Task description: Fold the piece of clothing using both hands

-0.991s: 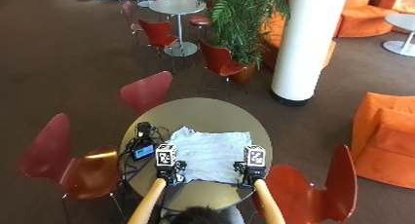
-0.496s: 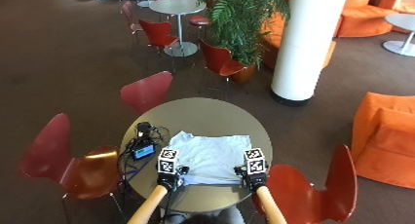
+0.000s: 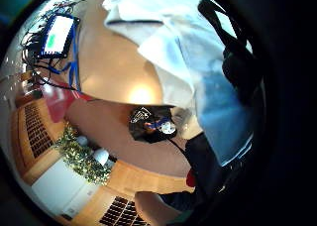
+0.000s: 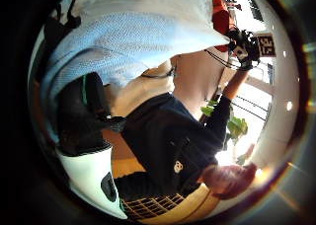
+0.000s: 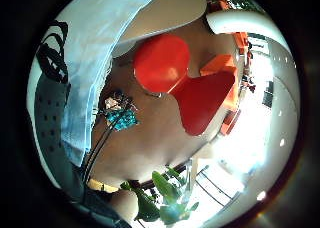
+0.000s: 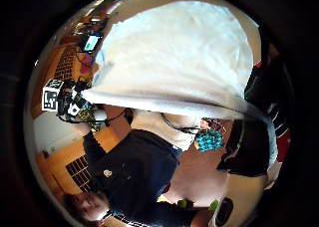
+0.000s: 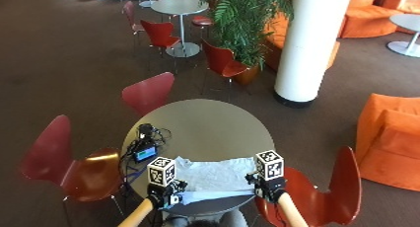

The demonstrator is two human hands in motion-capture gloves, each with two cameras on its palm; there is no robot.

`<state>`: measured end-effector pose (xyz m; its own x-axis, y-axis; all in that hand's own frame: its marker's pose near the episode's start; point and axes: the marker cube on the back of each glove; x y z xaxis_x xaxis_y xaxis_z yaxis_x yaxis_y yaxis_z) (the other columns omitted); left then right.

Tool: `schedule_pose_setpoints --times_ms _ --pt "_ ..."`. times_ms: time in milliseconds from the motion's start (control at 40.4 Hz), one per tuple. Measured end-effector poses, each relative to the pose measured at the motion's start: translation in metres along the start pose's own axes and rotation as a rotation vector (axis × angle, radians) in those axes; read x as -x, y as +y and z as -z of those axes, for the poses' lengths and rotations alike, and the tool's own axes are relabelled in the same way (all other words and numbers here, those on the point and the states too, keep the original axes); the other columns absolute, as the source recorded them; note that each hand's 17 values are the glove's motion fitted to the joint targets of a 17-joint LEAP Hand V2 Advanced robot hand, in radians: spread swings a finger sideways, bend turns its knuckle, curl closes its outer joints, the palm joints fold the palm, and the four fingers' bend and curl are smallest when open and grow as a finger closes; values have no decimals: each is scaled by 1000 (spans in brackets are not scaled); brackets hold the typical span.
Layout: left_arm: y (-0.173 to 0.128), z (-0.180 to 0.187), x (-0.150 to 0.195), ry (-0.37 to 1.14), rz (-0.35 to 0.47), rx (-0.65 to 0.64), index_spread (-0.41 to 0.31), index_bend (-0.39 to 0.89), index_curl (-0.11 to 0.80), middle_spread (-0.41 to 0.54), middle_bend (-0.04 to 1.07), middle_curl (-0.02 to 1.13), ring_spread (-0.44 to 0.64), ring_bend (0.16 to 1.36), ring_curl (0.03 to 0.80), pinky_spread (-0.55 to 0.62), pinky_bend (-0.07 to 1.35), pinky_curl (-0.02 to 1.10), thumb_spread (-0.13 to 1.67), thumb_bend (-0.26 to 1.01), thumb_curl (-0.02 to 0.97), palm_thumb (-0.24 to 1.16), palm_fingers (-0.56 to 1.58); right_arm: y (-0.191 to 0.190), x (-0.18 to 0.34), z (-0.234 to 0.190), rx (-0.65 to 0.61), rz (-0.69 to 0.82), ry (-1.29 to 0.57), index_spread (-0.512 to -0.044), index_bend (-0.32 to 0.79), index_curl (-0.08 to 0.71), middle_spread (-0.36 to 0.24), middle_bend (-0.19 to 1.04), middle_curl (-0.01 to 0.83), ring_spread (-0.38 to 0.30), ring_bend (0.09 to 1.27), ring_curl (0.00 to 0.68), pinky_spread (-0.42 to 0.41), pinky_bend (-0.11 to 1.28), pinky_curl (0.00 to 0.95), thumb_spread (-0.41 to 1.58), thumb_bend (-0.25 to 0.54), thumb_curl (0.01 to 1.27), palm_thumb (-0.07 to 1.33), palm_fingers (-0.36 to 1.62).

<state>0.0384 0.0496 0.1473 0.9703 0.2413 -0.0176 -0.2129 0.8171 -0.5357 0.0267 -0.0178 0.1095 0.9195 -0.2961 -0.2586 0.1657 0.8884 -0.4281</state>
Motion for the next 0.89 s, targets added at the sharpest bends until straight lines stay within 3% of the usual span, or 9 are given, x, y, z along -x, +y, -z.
schedule_pose_setpoints --times_ms 99,223,273,421,496,595,694,768,892 --pt "-11 34 7 -24 56 -42 -239 162 421 -275 397 526 -304 493 418 -231 172 375 990 -21 541 771 1145 -13 1 49 -79 -51 59 -286 152 375 -247 280 508 -266 556 469 -354 566 396 615 -28 638 996 1249" --pt "-84 49 41 -39 266 -22 -240 156 424 -280 405 541 -313 508 433 -241 202 389 932 -17 575 787 1156 -92 -3 67 -91 -174 88 -290 167 389 -246 286 515 -262 549 470 -353 560 396 568 -28 660 993 1240" --pt "-98 49 46 -25 339 -1 -237 162 427 -279 410 547 -309 500 435 -238 185 387 924 -19 582 784 1126 -113 0 66 -75 -209 89 -292 169 394 -247 291 518 -262 536 468 -352 563 397 557 -30 666 989 1235" --pt "-113 42 54 -26 481 55 -218 119 410 -271 385 550 -299 477 436 -222 213 401 918 -19 600 778 1044 -122 11 64 -110 -287 58 -294 164 407 -240 274 520 -259 518 467 -348 535 391 549 -25 681 993 1186" --pt "-116 44 63 -41 537 -10 -195 122 406 -230 266 531 -247 439 442 -169 227 419 976 -30 587 740 816 -122 6 60 -175 -337 34 -289 129 399 -238 243 512 -261 500 462 -341 531 388 583 -24 682 991 1106" --pt "-106 58 65 -53 509 -167 -167 143 403 -161 174 525 -163 434 451 -86 217 431 1077 -25 560 678 635 -114 -9 65 -298 -407 9 -287 70 364 -221 176 491 -251 499 461 -325 571 395 735 -16 665 969 1047" --pt "-101 57 59 -18 437 -298 -152 149 393 -123 144 467 -107 411 416 -34 190 405 1162 -36 531 609 626 -98 -20 54 -206 -513 -95 -282 72 337 -210 178 482 -242 488 451 -299 569 391 872 -18 640 941 1053" --pt "-114 36 57 23 343 -374 -146 169 395 -97 147 448 -74 407 403 -6 185 394 1220 -46 496 521 619 -92 -24 38 -137 -586 -156 -261 76 327 -183 189 483 -200 453 443 -216 532 389 967 -38 611 872 960" --pt "-105 1 35 7 275 -321 -147 208 413 -68 138 423 -32 393 391 24 180 384 1294 -24 457 463 627 -92 -13 8 -28 -615 -197 -228 59 294 -123 163 461 -165 469 440 -151 552 390 1065 -45 570 765 904"
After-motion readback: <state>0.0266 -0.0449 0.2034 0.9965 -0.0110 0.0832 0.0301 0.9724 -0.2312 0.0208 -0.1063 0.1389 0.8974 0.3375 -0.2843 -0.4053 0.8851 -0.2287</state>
